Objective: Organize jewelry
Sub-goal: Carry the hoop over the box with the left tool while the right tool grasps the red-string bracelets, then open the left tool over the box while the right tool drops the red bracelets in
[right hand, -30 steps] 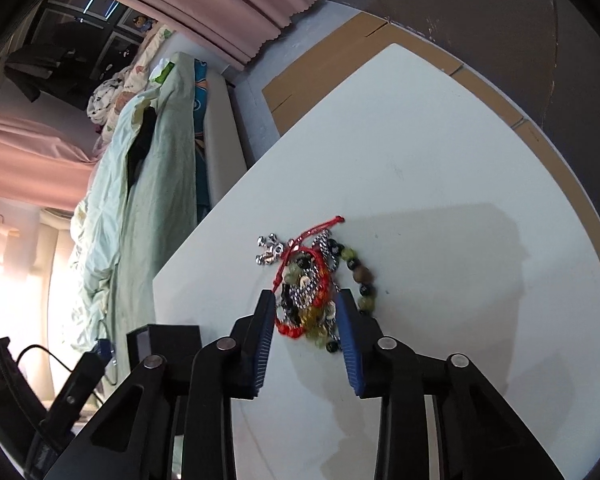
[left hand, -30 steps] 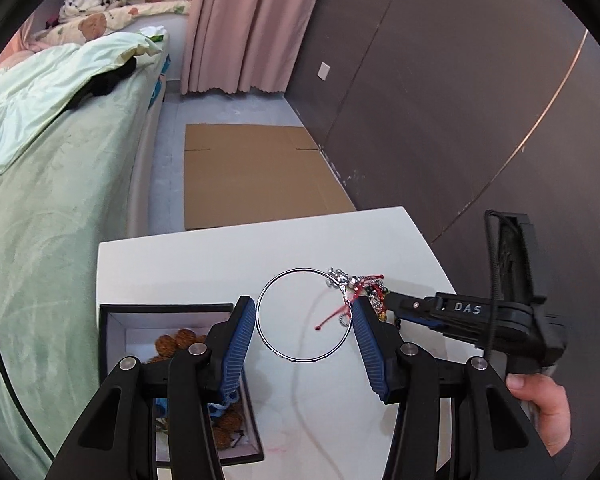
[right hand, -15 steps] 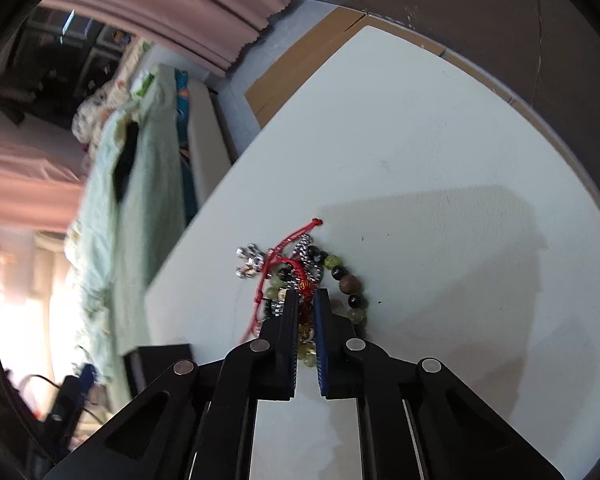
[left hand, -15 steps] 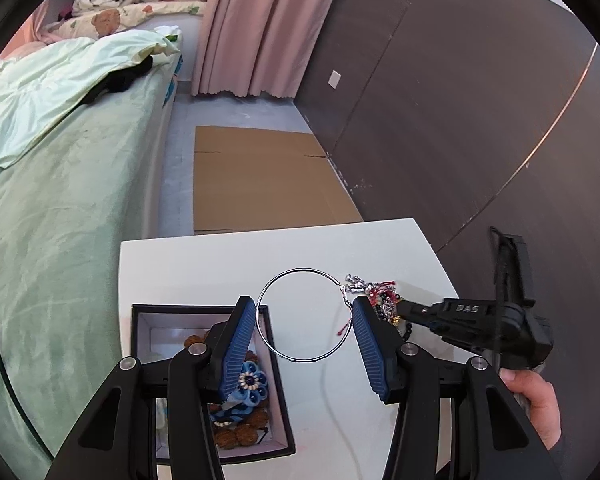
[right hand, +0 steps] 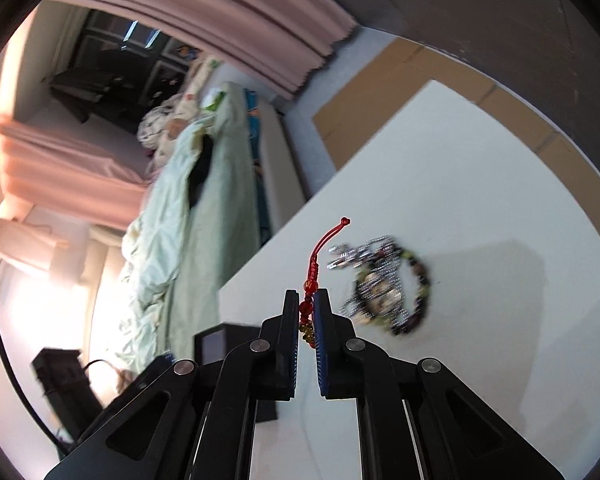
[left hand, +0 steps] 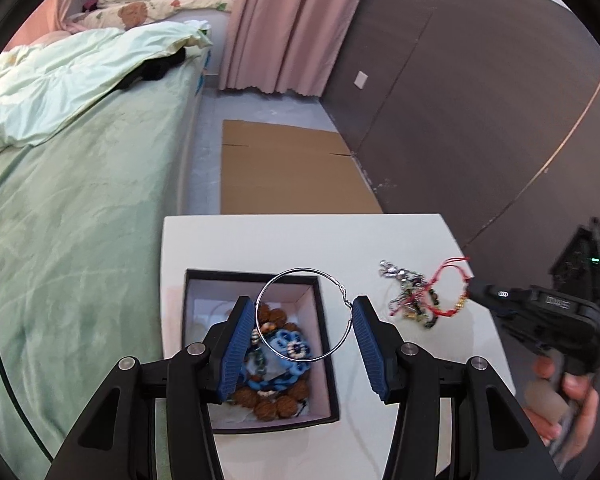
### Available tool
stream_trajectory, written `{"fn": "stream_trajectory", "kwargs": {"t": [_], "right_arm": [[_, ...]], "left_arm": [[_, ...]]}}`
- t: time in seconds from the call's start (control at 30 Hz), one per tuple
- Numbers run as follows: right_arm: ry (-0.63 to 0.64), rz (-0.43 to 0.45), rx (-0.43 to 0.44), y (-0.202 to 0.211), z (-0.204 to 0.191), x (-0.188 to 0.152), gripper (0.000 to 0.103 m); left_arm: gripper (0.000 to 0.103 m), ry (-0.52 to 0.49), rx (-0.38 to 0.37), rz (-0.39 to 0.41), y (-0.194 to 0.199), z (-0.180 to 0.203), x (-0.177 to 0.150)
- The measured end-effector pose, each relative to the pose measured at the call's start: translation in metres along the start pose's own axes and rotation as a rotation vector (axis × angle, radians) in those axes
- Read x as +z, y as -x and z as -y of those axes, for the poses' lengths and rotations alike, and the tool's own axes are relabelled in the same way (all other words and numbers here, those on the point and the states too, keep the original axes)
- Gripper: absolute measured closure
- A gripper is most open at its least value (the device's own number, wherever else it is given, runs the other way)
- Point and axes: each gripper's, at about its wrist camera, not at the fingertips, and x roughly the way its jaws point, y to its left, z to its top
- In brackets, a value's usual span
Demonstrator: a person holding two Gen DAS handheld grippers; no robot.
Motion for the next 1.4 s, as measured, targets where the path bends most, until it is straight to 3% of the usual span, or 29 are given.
{"fn": "stream_trajectory", "kwargs": {"t": [0.03, 0.1, 0.2, 0.27, 0.57, 0.67, 0.87, 0.93, 0.97, 1.0, 1.4], "right_arm": [[0.011, 0.002, 0.011, 0.002, -0.004, -0.003, 0.094], [0.024, 0.004, 0.031, 0.005, -0.010, -0.008, 0.094], [0.045, 0.001, 0.077, 0.008, -0.021, -0.018, 0.094], [0.069, -0.005, 0.110, 0.008, -0.031, -0.026, 0.094], [0.173, -0.016, 0.243, -0.005, -0.079, -0.056, 0.094], [0.186, -0.023, 0.273, -0.011, -0.088, -0.064, 0.094], [0.249, -0.052, 0.273, -0.039, -0.112, -0.074, 0.093], [0.280, -0.105, 0.234, -0.050, -0.114, -0.078, 0.071], [0.280, -0.104, 0.212, -0.051, -0.112, -0.078, 0.047], [0.276, -0.086, 0.191, -0.047, -0.108, -0.078, 0.034], [0.204, 0.008, 0.111, -0.002, -0.066, -0.061, 0.033]], "left_arm": [[0.049, 0.001, 0.008, 0.001, -0.001, -0.002, -0.002], [0.030, 0.015, 0.015, -0.030, -0.007, -0.006, -0.005], [0.013, 0.055, -0.011, -0.028, -0.004, -0.014, -0.010], [0.009, 0.061, -0.013, -0.011, 0.004, -0.017, -0.012], [0.008, 0.092, 0.019, 0.029, 0.032, -0.041, -0.020], [0.004, 0.103, 0.025, 0.043, 0.041, -0.052, -0.023], [0.000, 0.123, 0.035, 0.067, 0.054, -0.072, -0.025], [0.000, 0.131, 0.034, 0.069, 0.055, -0.077, -0.025], [0.000, 0.135, 0.033, 0.071, 0.055, -0.078, -0.024], [0.000, 0.139, 0.028, 0.074, 0.056, -0.079, -0.024], [0.000, 0.094, -0.047, 0.098, 0.058, -0.047, -0.021]]}}
